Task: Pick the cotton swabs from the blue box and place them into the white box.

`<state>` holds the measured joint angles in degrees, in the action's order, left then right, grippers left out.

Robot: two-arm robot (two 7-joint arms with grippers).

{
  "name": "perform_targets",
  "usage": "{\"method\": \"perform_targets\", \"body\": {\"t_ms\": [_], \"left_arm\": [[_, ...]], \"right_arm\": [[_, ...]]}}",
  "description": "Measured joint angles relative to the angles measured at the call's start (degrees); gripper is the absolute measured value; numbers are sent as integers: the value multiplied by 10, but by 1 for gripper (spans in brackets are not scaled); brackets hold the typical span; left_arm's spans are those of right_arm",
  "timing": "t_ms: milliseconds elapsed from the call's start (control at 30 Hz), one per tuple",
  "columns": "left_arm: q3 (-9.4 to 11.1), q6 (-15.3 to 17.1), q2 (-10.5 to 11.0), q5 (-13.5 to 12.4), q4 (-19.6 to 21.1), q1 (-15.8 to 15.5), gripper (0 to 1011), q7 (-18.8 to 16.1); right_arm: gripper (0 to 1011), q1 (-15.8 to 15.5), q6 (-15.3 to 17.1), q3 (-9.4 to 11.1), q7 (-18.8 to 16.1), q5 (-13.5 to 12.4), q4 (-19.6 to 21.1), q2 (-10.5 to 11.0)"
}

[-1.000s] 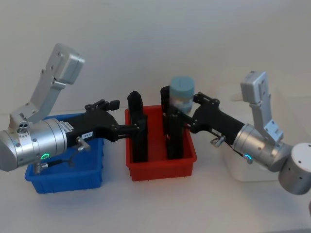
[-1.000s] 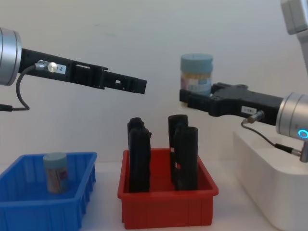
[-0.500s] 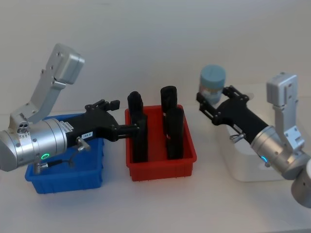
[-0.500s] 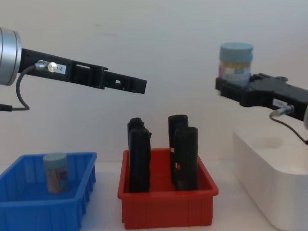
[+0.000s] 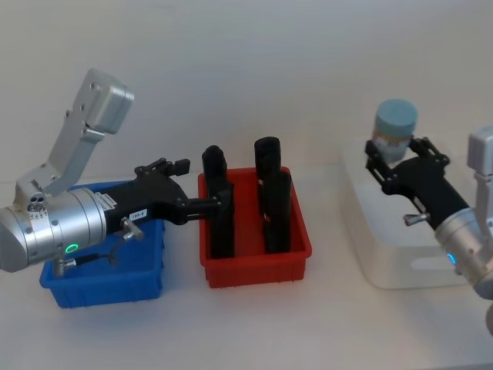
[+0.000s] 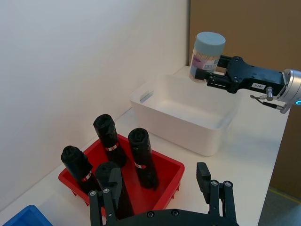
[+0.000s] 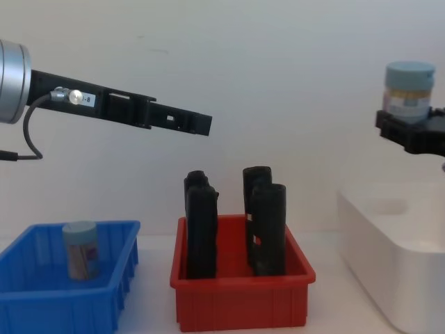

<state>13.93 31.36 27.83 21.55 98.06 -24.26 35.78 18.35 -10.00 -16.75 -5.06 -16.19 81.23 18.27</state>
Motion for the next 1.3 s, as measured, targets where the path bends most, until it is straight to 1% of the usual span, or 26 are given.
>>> {"method": "perform_targets", "body": {"t_ms": [67, 167, 200, 233, 300, 400, 567, 800, 1067, 1100, 1133, 1200, 1300], "left_arm": [[0, 0, 0, 0, 0, 0, 1004, 0], [0, 0, 0, 0, 0, 0, 1004, 0], [0, 0, 0, 0, 0, 0, 1004, 0], [0, 0, 0, 0, 0, 0, 1004, 0], [0, 0, 0, 0, 0, 0, 1004, 0], [0, 0, 0, 0, 0, 0, 1004, 0], [0, 0, 0, 0, 0, 0, 1004, 0], [0, 0, 0, 0, 0, 0, 1004, 0], [0, 0, 0, 0, 0, 0, 1004, 0], [0, 0, 0, 0, 0, 0, 1004, 0], [0, 0, 0, 0, 0, 0, 1004, 0], [0, 0, 0, 0, 0, 0, 1004, 0], [0, 0, 0, 0, 0, 0, 1004, 0]], "right_arm": [[622, -4, 3, 2, 12, 0, 3, 2], [623, -13, 11, 8, 43, -2, 8, 8], [622, -13, 11, 8, 43, -2, 8, 8], [622, -17, 16, 10, 56, -5, 9, 10], [622, -21, 25, 14, 70, -9, 9, 12], [623, -24, 33, 17, 82, -14, 9, 13], [622, -30, 53, 24, 101, -30, 0, 15], [622, -31, 66, 28, 103, -44, -14, 16], [628, -23, 73, 31, 89, -55, -40, 11], [641, -22, 73, 31, 88, -55, -43, 11], [688, -21, 73, 31, 86, -56, -45, 10], [727, -18, 73, 32, 82, -57, -52, 9], [837, -14, 74, 32, 77, -58, -60, 6]]}}
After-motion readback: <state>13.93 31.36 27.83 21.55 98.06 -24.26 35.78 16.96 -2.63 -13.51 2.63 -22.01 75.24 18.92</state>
